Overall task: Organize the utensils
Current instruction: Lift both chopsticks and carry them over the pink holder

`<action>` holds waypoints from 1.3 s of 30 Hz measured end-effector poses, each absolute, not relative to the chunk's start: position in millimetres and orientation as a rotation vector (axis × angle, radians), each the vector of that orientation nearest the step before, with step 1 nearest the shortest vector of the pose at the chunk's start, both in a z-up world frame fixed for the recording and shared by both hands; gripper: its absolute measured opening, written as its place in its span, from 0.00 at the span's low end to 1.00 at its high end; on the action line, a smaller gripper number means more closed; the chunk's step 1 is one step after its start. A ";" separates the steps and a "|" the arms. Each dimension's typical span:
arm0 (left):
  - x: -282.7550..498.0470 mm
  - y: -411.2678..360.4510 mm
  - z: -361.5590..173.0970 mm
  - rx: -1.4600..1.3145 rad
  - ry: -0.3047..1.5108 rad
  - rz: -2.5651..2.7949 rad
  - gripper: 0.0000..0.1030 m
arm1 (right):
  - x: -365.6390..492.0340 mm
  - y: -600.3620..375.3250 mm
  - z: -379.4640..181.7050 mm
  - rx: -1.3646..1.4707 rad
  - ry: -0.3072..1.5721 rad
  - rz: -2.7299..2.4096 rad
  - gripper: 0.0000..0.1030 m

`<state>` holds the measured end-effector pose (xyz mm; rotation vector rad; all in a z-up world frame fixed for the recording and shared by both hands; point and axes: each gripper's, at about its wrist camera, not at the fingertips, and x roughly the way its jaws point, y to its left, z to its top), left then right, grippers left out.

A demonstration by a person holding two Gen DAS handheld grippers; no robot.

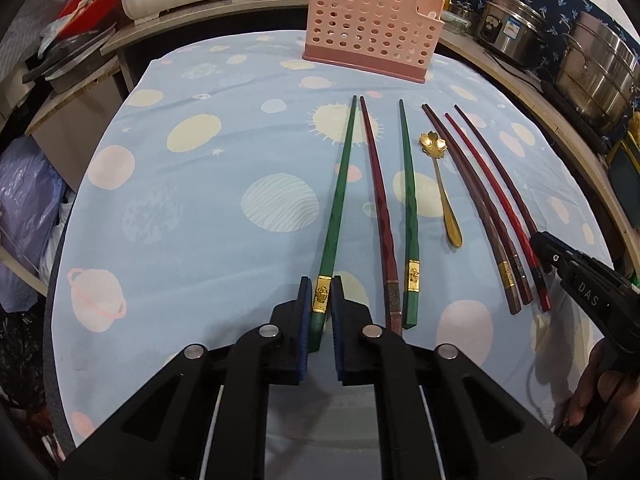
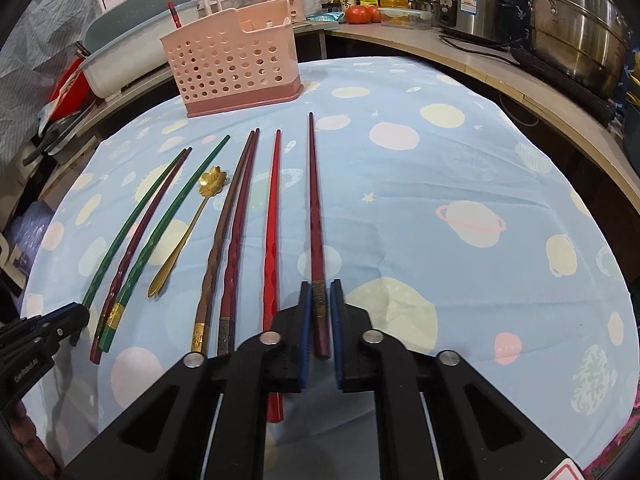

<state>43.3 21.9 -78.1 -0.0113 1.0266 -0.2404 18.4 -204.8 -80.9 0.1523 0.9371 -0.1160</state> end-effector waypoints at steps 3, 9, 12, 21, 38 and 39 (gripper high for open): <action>41.3 24.3 -77.0 -0.026 1.030 -0.253 0.07 | 15.3 -205.7 -79.7 0.155 0.937 -0.112 0.07; 36.0 33.8 -68.9 -0.063 1.028 -0.252 0.07 | 5.3 -210.5 -68.1 0.177 0.914 -0.109 0.07; 32.4 39.2 -59.8 -0.079 1.014 -0.247 0.07 | 0.3 -213.4 -57.1 0.190 0.890 -0.106 0.07; 26.4 50.3 -11.9 -0.120 0.914 -0.248 0.07 | -11.5 -224.4 -7.3 0.231 0.777 -0.097 0.07; 67.2 52.1 79.9 -0.136 0.703 -0.253 0.07 | 11.6 -238.7 82.4 0.259 0.583 -0.070 0.07; 72.2 50.8 84.7 -0.133 0.694 -0.253 0.07 | 15.1 -239.0 86.4 0.256 0.574 -0.069 0.07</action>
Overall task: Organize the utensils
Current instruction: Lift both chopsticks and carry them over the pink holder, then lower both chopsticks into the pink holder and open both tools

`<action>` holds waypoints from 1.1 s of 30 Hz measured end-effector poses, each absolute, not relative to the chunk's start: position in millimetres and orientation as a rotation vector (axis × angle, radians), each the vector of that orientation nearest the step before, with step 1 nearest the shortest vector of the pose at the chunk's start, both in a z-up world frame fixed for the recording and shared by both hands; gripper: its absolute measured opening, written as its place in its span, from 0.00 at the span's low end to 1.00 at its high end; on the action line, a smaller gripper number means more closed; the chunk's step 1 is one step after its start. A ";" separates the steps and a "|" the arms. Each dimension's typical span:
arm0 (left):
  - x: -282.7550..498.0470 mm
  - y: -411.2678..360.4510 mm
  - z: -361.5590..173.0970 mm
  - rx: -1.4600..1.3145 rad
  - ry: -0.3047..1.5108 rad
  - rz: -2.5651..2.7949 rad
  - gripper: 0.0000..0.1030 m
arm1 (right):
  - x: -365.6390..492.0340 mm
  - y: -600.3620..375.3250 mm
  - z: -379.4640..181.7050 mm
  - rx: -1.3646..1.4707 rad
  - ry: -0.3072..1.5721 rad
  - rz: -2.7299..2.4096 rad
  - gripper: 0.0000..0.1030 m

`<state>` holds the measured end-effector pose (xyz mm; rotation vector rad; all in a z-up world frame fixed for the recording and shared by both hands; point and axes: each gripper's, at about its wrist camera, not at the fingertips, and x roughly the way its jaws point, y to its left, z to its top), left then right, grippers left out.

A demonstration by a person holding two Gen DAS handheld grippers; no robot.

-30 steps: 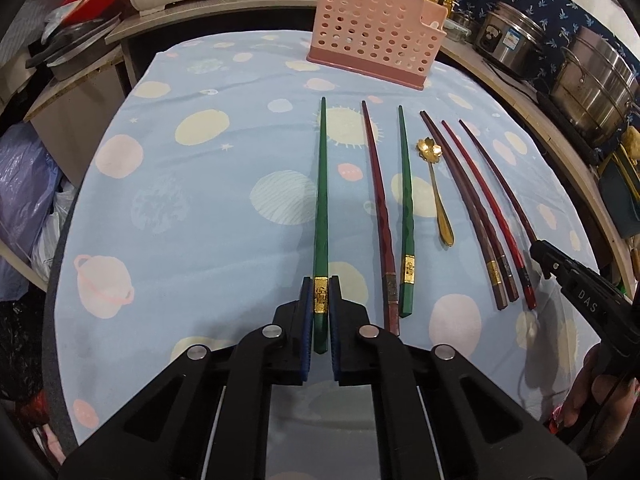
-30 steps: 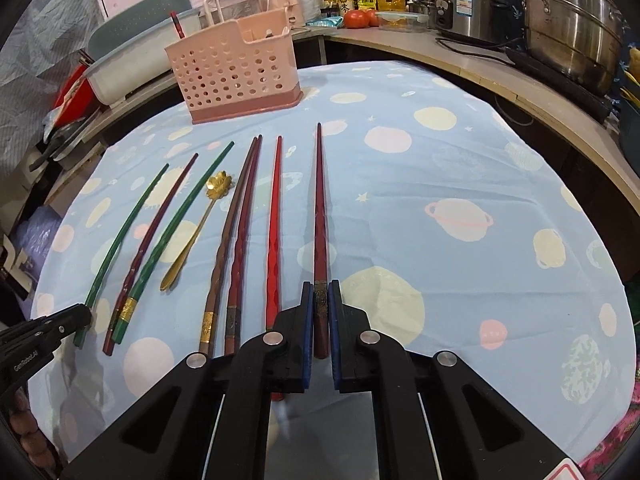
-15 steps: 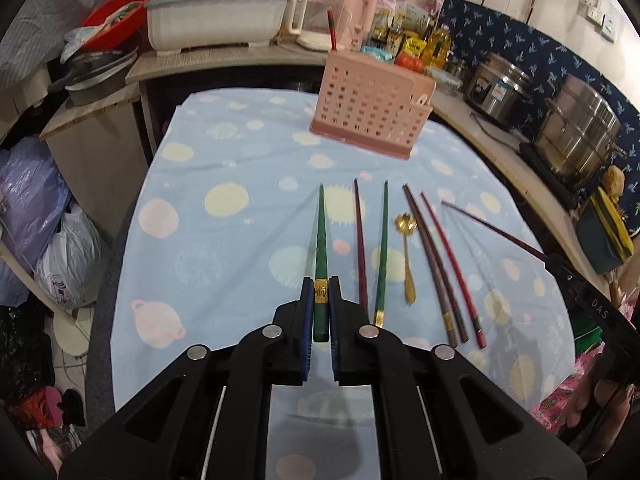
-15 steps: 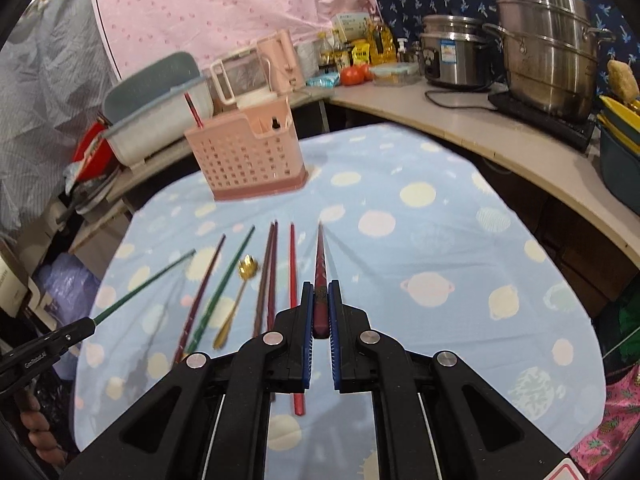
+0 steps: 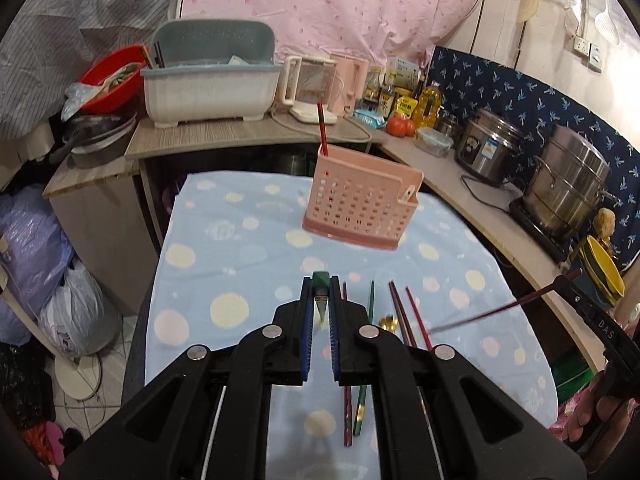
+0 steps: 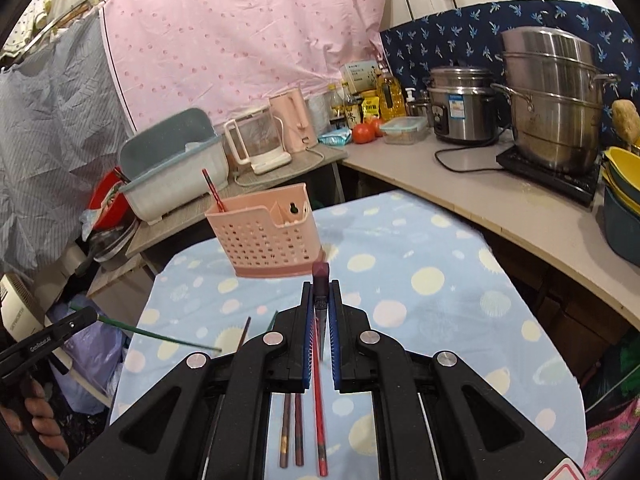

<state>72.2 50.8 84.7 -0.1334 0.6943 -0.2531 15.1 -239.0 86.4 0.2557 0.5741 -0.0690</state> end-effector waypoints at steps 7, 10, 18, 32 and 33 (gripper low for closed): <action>99.4 44.3 120.8 -0.119 0.613 -0.267 0.07 | 43.2 -244.0 113.1 0.254 0.515 -0.056 0.07; 114.0 40.0 142.1 -0.122 0.562 -0.272 0.07 | 60.3 -246.3 126.2 0.262 0.490 -0.047 0.07; 161.9 21.5 198.1 -0.161 0.428 -0.302 0.07 | 117.1 -246.7 166.9 0.278 0.386 -0.033 0.07; 259.4 -16.5 217.1 -0.192 0.344 -0.309 0.07 | 227.7 -228.6 179.5 0.242 0.347 -0.046 0.07; 263.5 -18.6 211.8 -0.191 0.357 -0.308 0.07 | 233.3 -226.5 175.3 0.236 0.358 -0.046 0.07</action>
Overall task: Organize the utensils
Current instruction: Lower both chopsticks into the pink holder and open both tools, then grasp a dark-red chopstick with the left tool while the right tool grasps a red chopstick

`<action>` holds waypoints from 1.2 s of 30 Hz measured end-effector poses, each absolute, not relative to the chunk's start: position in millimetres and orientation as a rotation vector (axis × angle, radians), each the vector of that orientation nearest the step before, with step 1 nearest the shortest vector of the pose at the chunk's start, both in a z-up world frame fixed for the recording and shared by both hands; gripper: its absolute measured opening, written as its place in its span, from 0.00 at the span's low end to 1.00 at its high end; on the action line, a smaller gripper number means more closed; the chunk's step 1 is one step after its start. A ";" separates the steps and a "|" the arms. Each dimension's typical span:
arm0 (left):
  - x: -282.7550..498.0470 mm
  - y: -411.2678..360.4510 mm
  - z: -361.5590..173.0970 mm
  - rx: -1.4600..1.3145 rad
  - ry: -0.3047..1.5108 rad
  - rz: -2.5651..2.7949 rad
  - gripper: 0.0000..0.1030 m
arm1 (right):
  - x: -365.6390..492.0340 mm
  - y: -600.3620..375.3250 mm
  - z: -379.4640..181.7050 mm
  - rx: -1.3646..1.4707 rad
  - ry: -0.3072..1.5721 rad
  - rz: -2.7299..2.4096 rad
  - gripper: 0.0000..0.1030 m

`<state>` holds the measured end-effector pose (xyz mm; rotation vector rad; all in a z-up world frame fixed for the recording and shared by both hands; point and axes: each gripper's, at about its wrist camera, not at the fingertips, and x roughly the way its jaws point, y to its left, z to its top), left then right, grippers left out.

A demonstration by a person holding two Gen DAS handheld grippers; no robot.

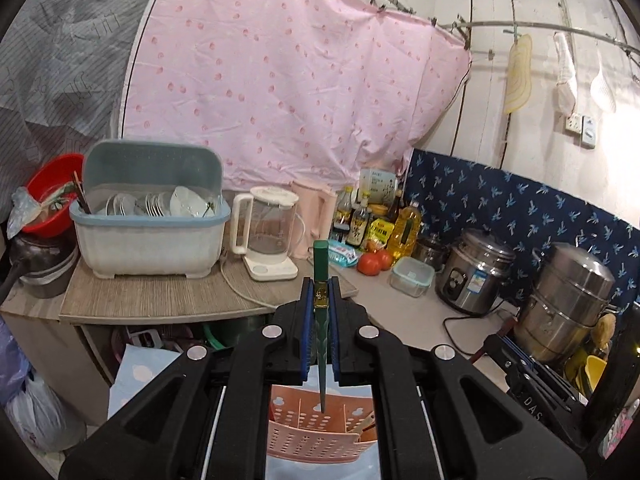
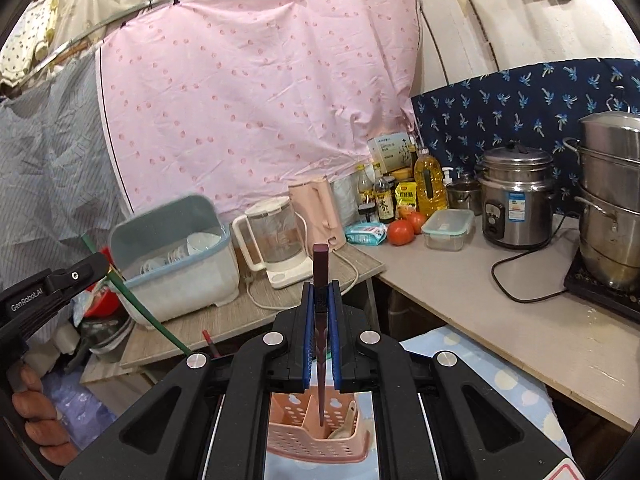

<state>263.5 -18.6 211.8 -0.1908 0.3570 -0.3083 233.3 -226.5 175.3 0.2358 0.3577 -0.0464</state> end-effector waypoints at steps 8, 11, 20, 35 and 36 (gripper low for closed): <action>291.1 -27.6 173.5 -0.187 0.449 -0.305 0.07 | 265.5 -213.9 134.2 0.211 0.471 -0.029 0.07; 296.6 -25.2 165.6 -0.201 0.468 -0.298 0.08 | 268.9 -212.0 125.3 0.210 0.494 -0.025 0.08; 282.2 -5.0 162.9 -0.234 0.500 -0.274 0.34 | 242.9 -218.7 133.1 0.237 0.467 -0.028 0.20; 168.3 -2.5 124.5 -0.113 0.636 -0.336 0.45 | 120.3 -219.3 103.3 0.260 0.532 -0.016 0.21; 157.9 -2.2 115.3 -0.101 0.654 -0.336 0.45 | 109.6 -218.4 97.3 0.255 0.545 -0.021 0.21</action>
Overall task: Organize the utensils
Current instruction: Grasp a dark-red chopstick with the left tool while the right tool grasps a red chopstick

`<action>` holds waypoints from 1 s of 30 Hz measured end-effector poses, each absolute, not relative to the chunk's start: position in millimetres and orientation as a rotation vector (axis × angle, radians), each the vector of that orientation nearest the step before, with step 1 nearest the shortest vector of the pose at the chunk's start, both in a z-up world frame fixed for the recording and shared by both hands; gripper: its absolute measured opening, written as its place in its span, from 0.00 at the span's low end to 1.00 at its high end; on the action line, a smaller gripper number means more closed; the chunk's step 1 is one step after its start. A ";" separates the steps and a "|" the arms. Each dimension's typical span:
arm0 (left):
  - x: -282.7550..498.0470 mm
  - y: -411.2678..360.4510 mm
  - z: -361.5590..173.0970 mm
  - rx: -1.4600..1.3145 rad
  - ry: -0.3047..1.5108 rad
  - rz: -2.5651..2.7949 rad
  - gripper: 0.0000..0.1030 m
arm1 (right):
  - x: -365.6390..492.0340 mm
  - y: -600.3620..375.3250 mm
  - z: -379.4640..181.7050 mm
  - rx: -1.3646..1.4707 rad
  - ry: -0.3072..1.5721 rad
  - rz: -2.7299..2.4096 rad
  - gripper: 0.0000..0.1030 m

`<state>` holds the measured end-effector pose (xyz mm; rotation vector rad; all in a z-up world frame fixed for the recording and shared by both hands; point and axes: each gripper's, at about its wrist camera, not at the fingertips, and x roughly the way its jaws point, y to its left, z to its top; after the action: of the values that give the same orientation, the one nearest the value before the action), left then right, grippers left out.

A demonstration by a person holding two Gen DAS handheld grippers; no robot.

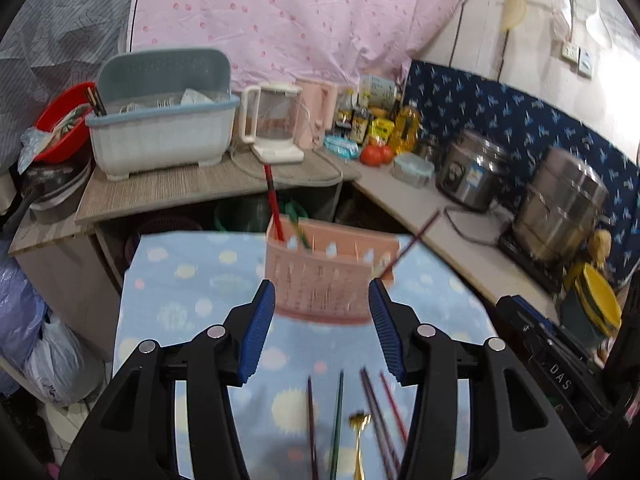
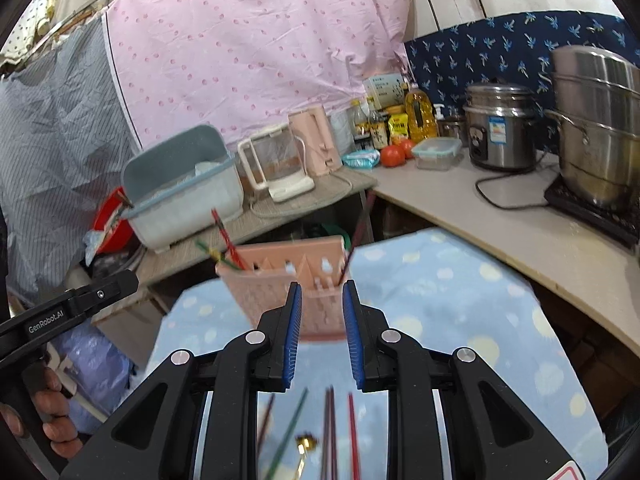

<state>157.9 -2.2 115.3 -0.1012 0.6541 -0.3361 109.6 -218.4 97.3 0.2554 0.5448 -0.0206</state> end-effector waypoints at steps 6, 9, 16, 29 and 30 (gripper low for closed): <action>109.0 6.4 60.1 -0.105 0.777 -0.344 0.45 | 48.0 -216.3 52.2 0.247 0.647 -0.035 0.21; 89.3 8.7 32.1 -0.098 0.839 -0.342 0.45 | 21.9 -215.5 26.1 0.247 0.709 -0.045 0.21; 45.6 12.7 -31.2 -0.048 0.947 -0.312 0.45 | -13.2 -210.1 -26.9 0.238 0.830 -0.056 0.21; 22.0 11.0 -66.0 -0.025 0.994 -0.291 0.44 | -22.0 -195.3 -66.0 0.205 0.905 -0.028 0.21; 22.2 10.2 -67.7 -0.023 0.998 -0.293 0.43 | -21.7 -195.4 -66.7 0.205 0.906 -0.028 0.21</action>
<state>22.2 10.2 -67.7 -0.0234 0.9978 -0.2926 -21.7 -195.4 -66.7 0.2045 0.9059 -0.0282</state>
